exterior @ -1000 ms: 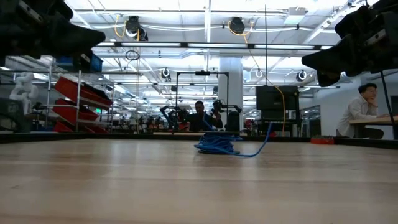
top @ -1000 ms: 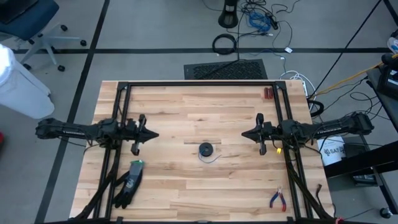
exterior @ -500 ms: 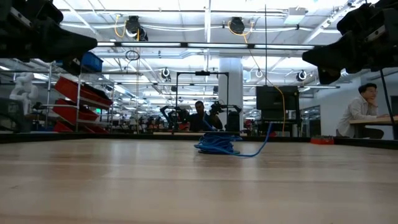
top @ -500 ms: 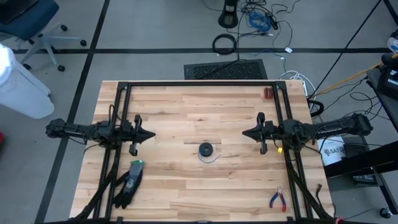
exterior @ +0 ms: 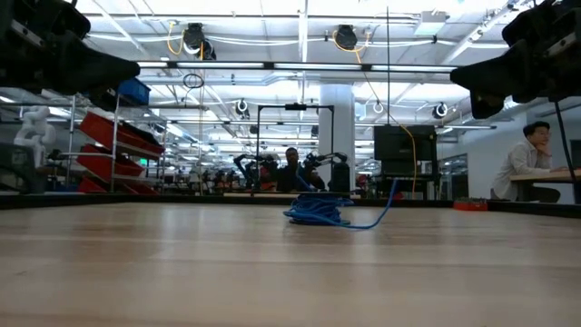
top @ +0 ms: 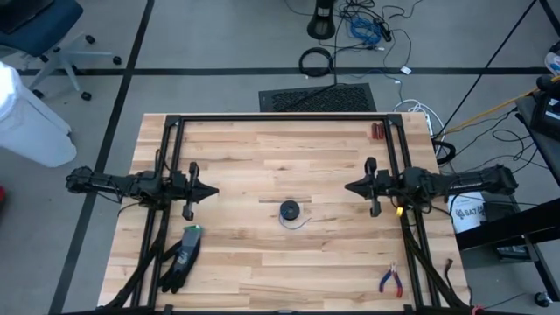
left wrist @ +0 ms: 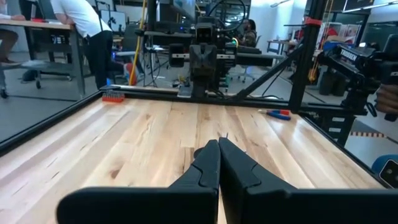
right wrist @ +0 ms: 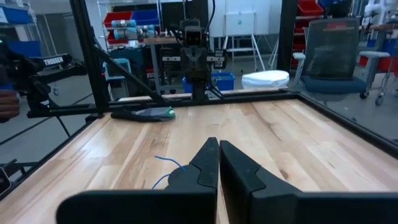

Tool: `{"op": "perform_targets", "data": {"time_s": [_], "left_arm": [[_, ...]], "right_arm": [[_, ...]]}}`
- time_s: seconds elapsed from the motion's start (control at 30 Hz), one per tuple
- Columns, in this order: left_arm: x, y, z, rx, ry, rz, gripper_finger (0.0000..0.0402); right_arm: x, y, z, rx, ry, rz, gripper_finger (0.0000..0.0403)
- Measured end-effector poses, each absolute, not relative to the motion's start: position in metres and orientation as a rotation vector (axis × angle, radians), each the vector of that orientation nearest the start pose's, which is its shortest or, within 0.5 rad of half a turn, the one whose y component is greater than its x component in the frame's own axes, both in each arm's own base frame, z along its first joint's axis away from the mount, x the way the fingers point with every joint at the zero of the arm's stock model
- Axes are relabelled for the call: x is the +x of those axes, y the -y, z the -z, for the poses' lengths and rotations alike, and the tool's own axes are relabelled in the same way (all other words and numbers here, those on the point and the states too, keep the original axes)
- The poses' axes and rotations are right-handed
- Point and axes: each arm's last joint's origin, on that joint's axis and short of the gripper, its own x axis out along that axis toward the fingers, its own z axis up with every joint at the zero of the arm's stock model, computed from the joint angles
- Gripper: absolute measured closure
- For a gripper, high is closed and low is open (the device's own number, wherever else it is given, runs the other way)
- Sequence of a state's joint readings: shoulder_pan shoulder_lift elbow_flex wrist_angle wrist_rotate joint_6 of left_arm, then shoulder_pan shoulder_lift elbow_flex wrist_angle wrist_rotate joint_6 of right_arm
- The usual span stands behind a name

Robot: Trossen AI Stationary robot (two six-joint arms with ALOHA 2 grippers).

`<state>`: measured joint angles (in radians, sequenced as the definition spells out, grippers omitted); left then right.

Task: Coil cords
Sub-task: Return to Home Position

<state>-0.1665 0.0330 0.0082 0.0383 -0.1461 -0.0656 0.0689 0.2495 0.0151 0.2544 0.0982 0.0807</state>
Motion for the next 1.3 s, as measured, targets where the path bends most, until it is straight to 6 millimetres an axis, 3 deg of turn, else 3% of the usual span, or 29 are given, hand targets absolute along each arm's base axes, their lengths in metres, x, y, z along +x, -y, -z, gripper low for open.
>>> {"op": "perform_targets", "data": {"time_s": [0.5,1.3], "left_arm": [[0.098,0.012,-0.167,-0.064,0.008,0.026,0.0400],[0.096,0.012,-0.169,0.031,0.040,0.024,0.0400]], "right_arm": [[0.098,-0.005,-0.170,0.106,0.029,0.004,0.0403],[0.097,-0.006,-0.170,0.038,0.027,-0.030,0.0403]]}}
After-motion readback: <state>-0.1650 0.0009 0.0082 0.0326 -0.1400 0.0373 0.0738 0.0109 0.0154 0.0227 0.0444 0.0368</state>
